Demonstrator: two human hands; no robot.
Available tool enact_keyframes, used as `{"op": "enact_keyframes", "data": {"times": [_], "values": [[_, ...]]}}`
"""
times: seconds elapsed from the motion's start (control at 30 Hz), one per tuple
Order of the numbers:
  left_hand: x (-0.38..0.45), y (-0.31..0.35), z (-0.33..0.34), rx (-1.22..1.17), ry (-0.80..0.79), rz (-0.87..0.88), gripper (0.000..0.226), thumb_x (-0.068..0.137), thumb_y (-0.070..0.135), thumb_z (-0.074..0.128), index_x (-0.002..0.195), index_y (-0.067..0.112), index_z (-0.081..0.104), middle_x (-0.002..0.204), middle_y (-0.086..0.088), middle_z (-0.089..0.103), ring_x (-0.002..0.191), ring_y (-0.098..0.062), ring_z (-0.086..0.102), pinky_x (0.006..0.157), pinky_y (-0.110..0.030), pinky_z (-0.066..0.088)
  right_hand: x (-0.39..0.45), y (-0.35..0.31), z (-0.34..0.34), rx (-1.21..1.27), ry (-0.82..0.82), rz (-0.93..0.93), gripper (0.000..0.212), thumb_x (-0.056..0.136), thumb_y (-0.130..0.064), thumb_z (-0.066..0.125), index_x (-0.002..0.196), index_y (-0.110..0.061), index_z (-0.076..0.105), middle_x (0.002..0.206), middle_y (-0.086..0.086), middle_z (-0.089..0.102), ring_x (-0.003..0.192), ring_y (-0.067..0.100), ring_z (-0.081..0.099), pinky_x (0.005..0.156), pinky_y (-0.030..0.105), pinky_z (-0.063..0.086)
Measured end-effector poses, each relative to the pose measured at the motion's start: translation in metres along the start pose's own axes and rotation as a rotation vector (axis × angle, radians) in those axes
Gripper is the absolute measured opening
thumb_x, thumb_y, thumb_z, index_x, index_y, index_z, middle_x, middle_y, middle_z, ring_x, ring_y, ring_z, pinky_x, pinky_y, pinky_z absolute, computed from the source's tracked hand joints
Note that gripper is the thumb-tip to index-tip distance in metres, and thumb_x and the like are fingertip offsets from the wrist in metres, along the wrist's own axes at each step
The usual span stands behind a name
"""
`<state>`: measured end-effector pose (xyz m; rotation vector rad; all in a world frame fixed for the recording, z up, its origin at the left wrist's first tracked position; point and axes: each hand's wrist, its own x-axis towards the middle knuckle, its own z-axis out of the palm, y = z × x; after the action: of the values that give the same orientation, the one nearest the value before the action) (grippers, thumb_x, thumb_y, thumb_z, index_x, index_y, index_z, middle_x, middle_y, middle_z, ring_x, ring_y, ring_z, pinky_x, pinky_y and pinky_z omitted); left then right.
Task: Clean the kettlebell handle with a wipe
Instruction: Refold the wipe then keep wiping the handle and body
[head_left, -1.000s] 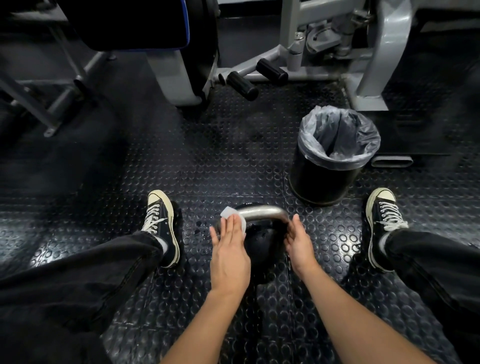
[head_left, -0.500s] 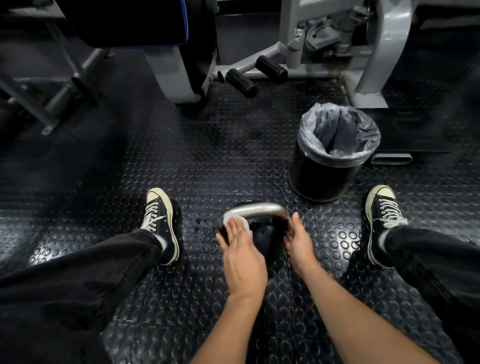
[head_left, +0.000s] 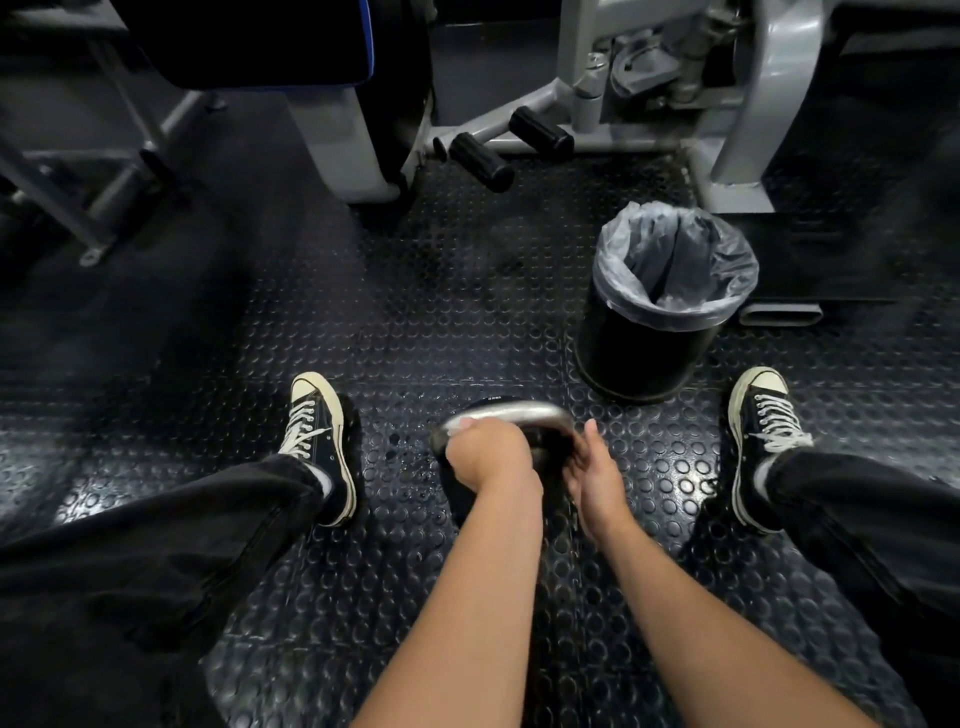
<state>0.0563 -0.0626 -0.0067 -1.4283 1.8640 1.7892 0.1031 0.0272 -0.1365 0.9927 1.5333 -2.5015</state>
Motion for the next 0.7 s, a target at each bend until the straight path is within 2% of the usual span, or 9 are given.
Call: {"op": "enact_keyframes", "data": {"times": [0.1,0.17,0.27,0.37,0.43,0.53,0.6,0.67,0.7], "values": [[-0.001,0.006,-0.007,-0.072,-0.045,-0.008,0.029,0.105,0.016,0.040,0.120,-0.001,0.058,0.103,-0.011,0.066,0.086,-0.023,0.056,0.069,-0.029,0.044,-0.001,-0.002,0.002,0.003,0.009,-0.005,0.039,0.108,-0.045,0.034,0.101,-0.025,0.067,0.084,-0.019,0.077,0.079,-0.011,0.070,0.064,0.007,0.050],[0.000,0.008,-0.007,-0.103,-0.077,-0.057,0.031,0.105,0.015,0.041,0.125,-0.004,0.055,0.113,-0.016,0.067,0.086,-0.025,0.059,0.067,-0.030,0.045,-0.003,-0.003,0.002,0.007,0.018,-0.008,0.037,0.107,-0.044,0.034,0.100,-0.026,0.066,0.083,-0.020,0.077,0.078,-0.011,0.070,0.065,0.007,0.050],[0.002,0.012,-0.008,-0.117,-0.122,-0.131,0.033,0.104,0.010,0.042,0.132,-0.004,0.052,0.120,-0.018,0.064,0.100,-0.030,0.062,0.077,-0.034,0.048,-0.005,-0.004,0.004,0.018,0.021,-0.025,0.036,0.107,-0.044,0.036,0.100,-0.025,0.066,0.084,-0.018,0.077,0.080,-0.009,0.070,0.071,0.012,0.049],[0.002,0.009,-0.011,-0.141,-0.065,-0.100,0.024,0.105,0.013,0.038,0.099,0.000,0.057,0.080,-0.007,0.064,0.077,-0.019,0.056,0.073,-0.031,0.044,-0.005,-0.004,0.003,0.012,0.015,-0.031,0.036,0.107,-0.045,0.036,0.102,-0.025,0.066,0.085,-0.018,0.077,0.082,-0.009,0.071,0.069,0.009,0.050],[-0.002,0.007,-0.013,-0.127,-0.068,-0.056,0.030,0.107,0.017,0.035,0.088,0.001,0.053,0.079,-0.005,0.064,0.078,-0.020,0.055,0.073,-0.030,0.042,-0.006,-0.004,0.003,0.005,0.021,-0.034,0.036,0.106,-0.045,0.037,0.103,-0.024,0.067,0.086,-0.018,0.077,0.082,-0.008,0.071,0.068,0.009,0.050],[-0.002,0.011,-0.013,-0.189,-0.089,-0.144,0.029,0.106,0.015,0.036,0.121,-0.003,0.053,0.095,-0.009,0.066,0.092,-0.023,0.057,0.078,-0.030,0.045,-0.008,-0.005,0.005,0.017,0.023,-0.028,0.035,0.106,-0.045,0.039,0.103,-0.024,0.067,0.089,-0.016,0.078,0.085,-0.007,0.071,0.074,0.013,0.049],[0.001,0.017,-0.015,-0.218,-0.122,-0.233,0.032,0.104,0.006,0.030,0.127,-0.003,0.051,0.100,-0.015,0.070,0.098,-0.019,0.058,0.081,-0.027,0.047,-0.010,-0.006,0.005,0.010,0.024,-0.034,0.035,0.106,-0.045,0.039,0.103,-0.025,0.067,0.089,-0.017,0.078,0.085,-0.007,0.071,0.078,0.017,0.048],[0.003,0.018,-0.016,-0.261,-0.136,-0.233,0.032,0.103,0.003,0.026,0.118,-0.002,0.054,0.093,-0.016,0.071,0.081,-0.017,0.051,0.084,-0.031,0.049,-0.009,-0.006,0.005,-0.006,0.023,-0.043,0.036,0.106,-0.046,0.038,0.104,-0.025,0.067,0.091,-0.017,0.078,0.087,-0.007,0.071,0.079,0.016,0.048],[0.003,0.016,-0.016,-0.260,-0.117,-0.210,0.029,0.103,0.004,0.027,0.104,0.000,0.056,0.074,-0.013,0.071,0.068,-0.015,0.047,0.092,-0.035,0.051,-0.009,-0.006,0.005,-0.005,0.023,-0.035,0.036,0.106,-0.046,0.038,0.105,-0.025,0.068,0.092,-0.017,0.078,0.089,-0.006,0.071,0.078,0.015,0.048]]}}
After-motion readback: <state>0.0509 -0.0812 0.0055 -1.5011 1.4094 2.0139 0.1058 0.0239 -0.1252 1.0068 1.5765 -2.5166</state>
